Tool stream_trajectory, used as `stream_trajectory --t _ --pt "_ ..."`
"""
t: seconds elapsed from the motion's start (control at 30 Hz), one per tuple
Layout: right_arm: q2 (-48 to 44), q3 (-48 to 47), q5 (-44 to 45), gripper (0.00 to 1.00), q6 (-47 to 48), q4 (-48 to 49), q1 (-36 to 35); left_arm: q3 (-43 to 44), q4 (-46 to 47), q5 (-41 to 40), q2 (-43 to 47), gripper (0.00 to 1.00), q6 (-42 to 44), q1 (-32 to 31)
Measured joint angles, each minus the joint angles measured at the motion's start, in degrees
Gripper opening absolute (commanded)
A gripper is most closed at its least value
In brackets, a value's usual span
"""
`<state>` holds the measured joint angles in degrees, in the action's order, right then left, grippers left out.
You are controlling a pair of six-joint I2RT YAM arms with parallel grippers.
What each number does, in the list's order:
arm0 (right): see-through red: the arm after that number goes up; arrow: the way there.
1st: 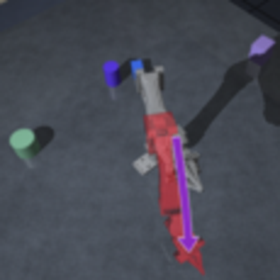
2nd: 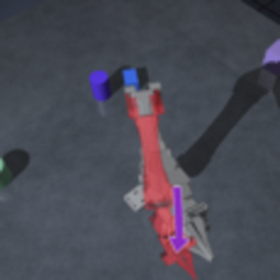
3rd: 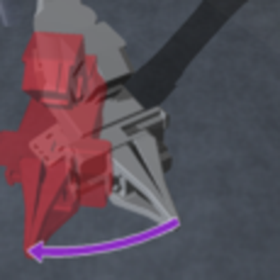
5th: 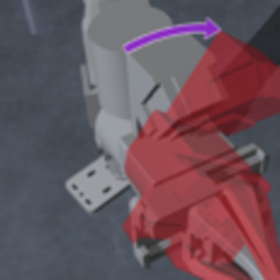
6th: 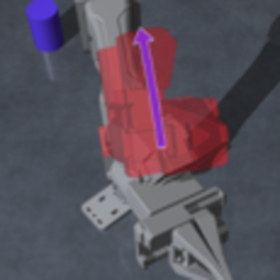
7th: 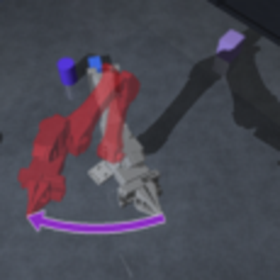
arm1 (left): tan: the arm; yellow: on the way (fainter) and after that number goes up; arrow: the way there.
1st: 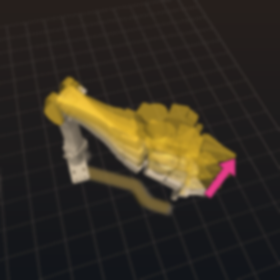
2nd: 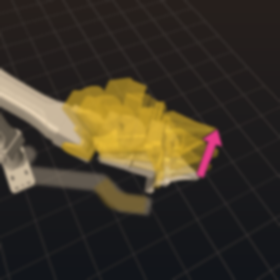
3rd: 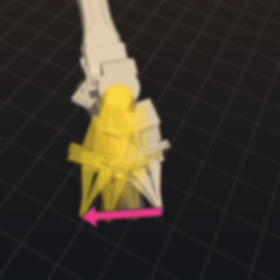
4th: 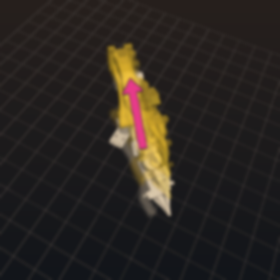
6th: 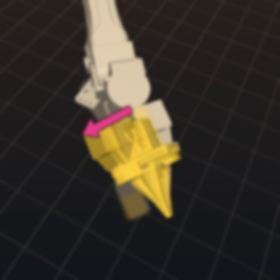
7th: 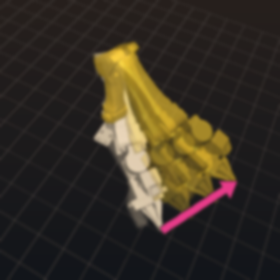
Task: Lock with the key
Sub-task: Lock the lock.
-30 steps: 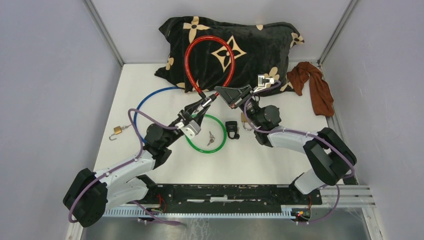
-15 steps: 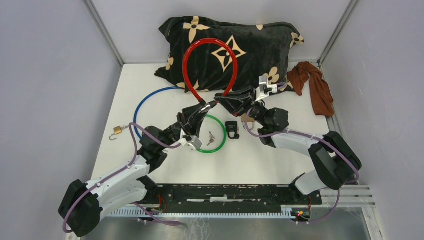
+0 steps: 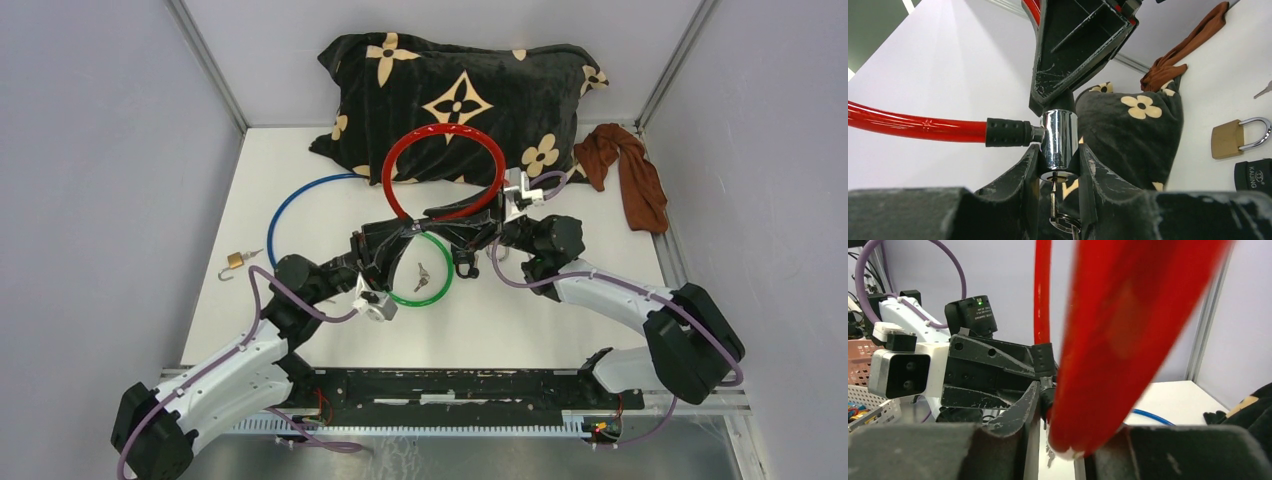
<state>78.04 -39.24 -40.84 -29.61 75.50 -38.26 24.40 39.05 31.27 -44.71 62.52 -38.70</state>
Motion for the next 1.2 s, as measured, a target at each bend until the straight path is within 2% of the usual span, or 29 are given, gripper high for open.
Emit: stream_trajectory --t 0.13,0.4,0.67,0.8,1.07,1.2 --pt "-1.6 -1.6 -0.5 0.0 3.3 -4.1 -0.5 1.9 -2.8 0.5 0.3 0.02 0.3 0.2" --pt "-5.2 -2.0 -1.3 0.0 7.2 -6.8 -0.8 4.7 -4.8 0.9 0.2 0.02 -2.0 -0.1" --pt "-7.2 -1.8 -0.2 0.0 8.2 -2.9 -1.9 8.1 -5.8 1.6 -0.2 0.23 -14.3 -0.9" --pt "-7.2 -1.6 0.6 0.0 7.0 0.0 -2.2 9.2 -5.4 1.9 -0.6 0.26 -17.7 -1.2" --pt "-7.3 -1.0 0.7 0.0 7.1 1.0 -2.3 9.4 -5.5 1.9 -1.0 0.33 -18.4 -1.3" --pt "-8.2 -1.0 0.0 0.0 8.5 -0.6 -2.4 9.4 -5.3 1.9 -1.4 0.41 -18.4 -1.3"
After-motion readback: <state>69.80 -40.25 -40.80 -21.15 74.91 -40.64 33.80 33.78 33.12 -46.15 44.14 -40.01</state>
